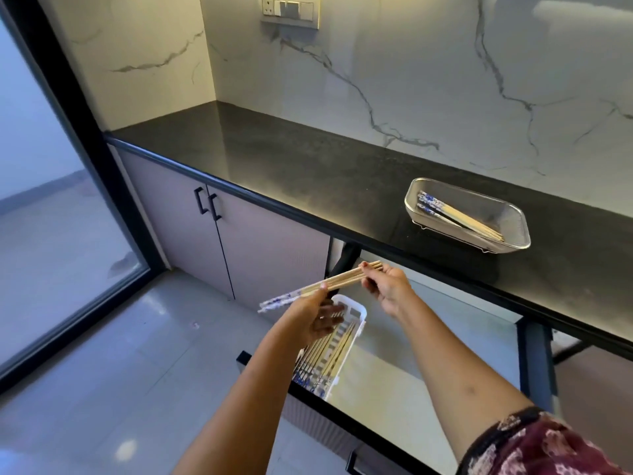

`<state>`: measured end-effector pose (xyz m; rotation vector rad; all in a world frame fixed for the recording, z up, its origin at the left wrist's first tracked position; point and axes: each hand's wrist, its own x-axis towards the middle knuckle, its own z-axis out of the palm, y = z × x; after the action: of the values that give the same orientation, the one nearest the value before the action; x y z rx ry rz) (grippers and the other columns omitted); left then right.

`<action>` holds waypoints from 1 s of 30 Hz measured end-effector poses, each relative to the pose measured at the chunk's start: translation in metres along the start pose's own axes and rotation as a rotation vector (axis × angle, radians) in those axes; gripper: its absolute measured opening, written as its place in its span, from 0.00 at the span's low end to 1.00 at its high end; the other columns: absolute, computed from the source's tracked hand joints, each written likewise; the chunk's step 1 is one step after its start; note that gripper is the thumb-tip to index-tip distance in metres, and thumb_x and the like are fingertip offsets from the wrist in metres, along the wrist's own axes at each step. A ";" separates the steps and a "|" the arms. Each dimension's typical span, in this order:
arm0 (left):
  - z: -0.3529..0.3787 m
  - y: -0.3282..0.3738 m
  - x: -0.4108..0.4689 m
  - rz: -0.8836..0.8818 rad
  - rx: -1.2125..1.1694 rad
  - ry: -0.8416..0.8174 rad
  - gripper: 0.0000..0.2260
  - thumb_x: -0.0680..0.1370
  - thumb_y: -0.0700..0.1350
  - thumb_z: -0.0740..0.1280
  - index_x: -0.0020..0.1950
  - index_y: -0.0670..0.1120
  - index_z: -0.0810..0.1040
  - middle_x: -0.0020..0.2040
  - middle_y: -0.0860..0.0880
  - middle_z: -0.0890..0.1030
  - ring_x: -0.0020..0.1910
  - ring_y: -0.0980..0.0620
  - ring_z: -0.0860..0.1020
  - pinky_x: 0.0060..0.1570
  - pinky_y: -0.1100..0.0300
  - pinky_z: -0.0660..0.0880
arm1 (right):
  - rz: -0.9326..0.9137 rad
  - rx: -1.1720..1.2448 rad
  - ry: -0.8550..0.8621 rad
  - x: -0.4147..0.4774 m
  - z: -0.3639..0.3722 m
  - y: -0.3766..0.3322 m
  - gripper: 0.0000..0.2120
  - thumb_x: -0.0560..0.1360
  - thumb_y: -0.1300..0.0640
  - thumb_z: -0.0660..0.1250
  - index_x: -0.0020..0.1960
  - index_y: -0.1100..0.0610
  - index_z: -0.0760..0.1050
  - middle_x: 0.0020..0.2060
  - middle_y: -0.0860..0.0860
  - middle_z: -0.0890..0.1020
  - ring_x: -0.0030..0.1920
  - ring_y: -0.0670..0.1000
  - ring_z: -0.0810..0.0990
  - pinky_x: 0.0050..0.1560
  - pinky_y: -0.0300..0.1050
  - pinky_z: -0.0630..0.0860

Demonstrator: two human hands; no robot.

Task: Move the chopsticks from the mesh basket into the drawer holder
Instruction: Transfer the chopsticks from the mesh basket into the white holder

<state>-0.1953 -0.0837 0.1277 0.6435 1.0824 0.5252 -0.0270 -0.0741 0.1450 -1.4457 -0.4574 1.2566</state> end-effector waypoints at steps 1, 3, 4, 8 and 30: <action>-0.007 0.000 -0.002 -0.041 0.117 0.019 0.16 0.81 0.53 0.59 0.49 0.41 0.78 0.45 0.46 0.84 0.44 0.47 0.81 0.50 0.53 0.75 | -0.001 -0.060 0.001 0.005 -0.004 0.000 0.04 0.75 0.64 0.69 0.41 0.60 0.77 0.33 0.52 0.78 0.23 0.41 0.76 0.28 0.30 0.77; -0.019 0.002 -0.002 -0.038 0.312 0.111 0.12 0.80 0.49 0.63 0.49 0.40 0.79 0.42 0.46 0.85 0.39 0.48 0.81 0.50 0.52 0.76 | -0.003 -0.181 -0.006 0.013 -0.010 -0.002 0.05 0.75 0.63 0.69 0.41 0.60 0.77 0.33 0.52 0.78 0.25 0.42 0.77 0.28 0.30 0.76; -0.024 0.002 0.000 -0.007 0.398 0.162 0.11 0.79 0.47 0.64 0.51 0.39 0.79 0.41 0.46 0.85 0.37 0.49 0.81 0.48 0.54 0.77 | -0.008 -0.244 -0.017 0.017 -0.012 -0.002 0.06 0.75 0.63 0.69 0.40 0.60 0.77 0.33 0.52 0.78 0.27 0.43 0.76 0.28 0.30 0.76; -0.039 -0.001 0.016 0.153 0.724 0.306 0.05 0.77 0.41 0.66 0.50 0.44 0.81 0.48 0.46 0.82 0.46 0.49 0.78 0.52 0.57 0.76 | -0.006 -0.525 -0.088 0.034 -0.013 -0.006 0.06 0.75 0.63 0.69 0.40 0.61 0.75 0.34 0.54 0.78 0.32 0.46 0.75 0.29 0.32 0.78; -0.032 -0.079 0.083 -0.042 1.290 0.096 0.24 0.75 0.29 0.56 0.70 0.43 0.70 0.62 0.41 0.76 0.56 0.44 0.78 0.54 0.56 0.77 | 0.319 -0.843 -0.248 0.123 -0.003 0.083 0.09 0.76 0.62 0.69 0.40 0.61 0.72 0.30 0.54 0.73 0.28 0.47 0.72 0.32 0.36 0.76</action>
<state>-0.1871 -0.0767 0.0094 1.7094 1.4652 -0.2723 -0.0094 0.0003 0.0180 -2.1291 -1.0424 1.5997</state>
